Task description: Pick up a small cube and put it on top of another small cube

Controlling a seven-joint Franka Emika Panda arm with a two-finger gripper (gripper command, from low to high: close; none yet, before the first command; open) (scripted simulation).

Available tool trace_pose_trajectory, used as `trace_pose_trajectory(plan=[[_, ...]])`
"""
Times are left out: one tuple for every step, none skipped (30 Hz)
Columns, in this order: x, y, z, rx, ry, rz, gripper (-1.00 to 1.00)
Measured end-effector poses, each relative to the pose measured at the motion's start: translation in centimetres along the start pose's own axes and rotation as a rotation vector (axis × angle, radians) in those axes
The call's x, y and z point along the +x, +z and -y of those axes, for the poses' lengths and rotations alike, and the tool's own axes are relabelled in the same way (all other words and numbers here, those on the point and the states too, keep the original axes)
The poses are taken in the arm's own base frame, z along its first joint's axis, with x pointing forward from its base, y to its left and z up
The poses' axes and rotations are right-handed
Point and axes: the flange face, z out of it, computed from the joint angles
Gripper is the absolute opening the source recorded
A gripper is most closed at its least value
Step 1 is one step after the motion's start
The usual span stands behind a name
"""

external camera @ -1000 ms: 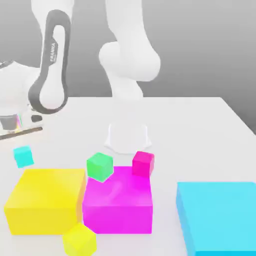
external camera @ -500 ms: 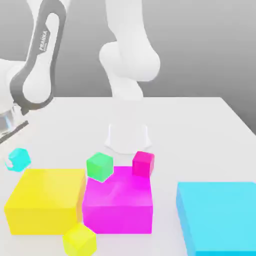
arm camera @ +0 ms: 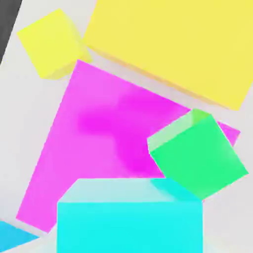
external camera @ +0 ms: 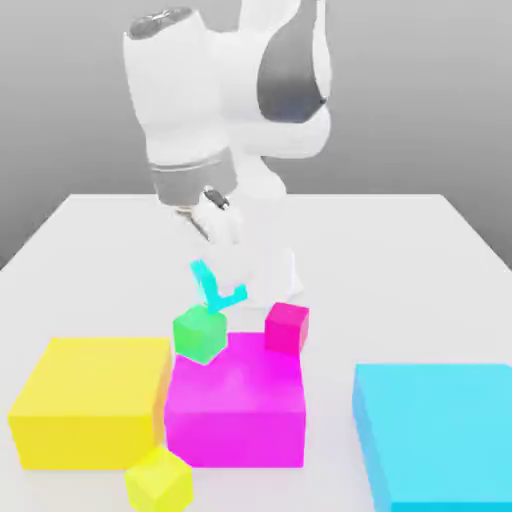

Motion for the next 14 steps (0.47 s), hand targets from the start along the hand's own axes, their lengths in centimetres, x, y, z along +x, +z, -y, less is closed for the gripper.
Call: trace_pose_trajectory(plan=[[-1.2,0.0,-1.0,0.006,-0.019,-0.018,-1.0],[-2.2,0.0,-2.1,0.014,-0.033,-0.038,-1.0],[-3.1,0.1,-3.1,0.022,-0.048,-0.058,-1.0],[-3.8,0.2,-4.1,0.034,-0.047,-0.079,-1.0],[-4.0,0.8,-4.5,0.041,-0.044,-0.091,-1.0],[-4.1,1.6,-4.7,0.044,-0.041,-0.097,-1.0],[-4.1,2.5,-4.7,0.047,-0.04,-0.101,-1.0],[-4.1,3.5,-4.6,0.048,-0.04,-0.102,-1.0],[-4.0,4.5,-4.6,0.048,-0.04,-0.103,-1.0],[-3.9,5.5,-4.6,0.049,-0.04,-0.104,-1.0],[-3.7,6.5,-4.7,0.049,-0.04,-0.105,1.0],[-3.7,6.5,-4.7,0.049,-0.04,-0.105,1.0],[-3.7,6.5,-4.7,0.049,-0.04,-0.105,1.0],[-3.7,6.5,-4.7,0.049,-0.04,-0.105,1.0]])
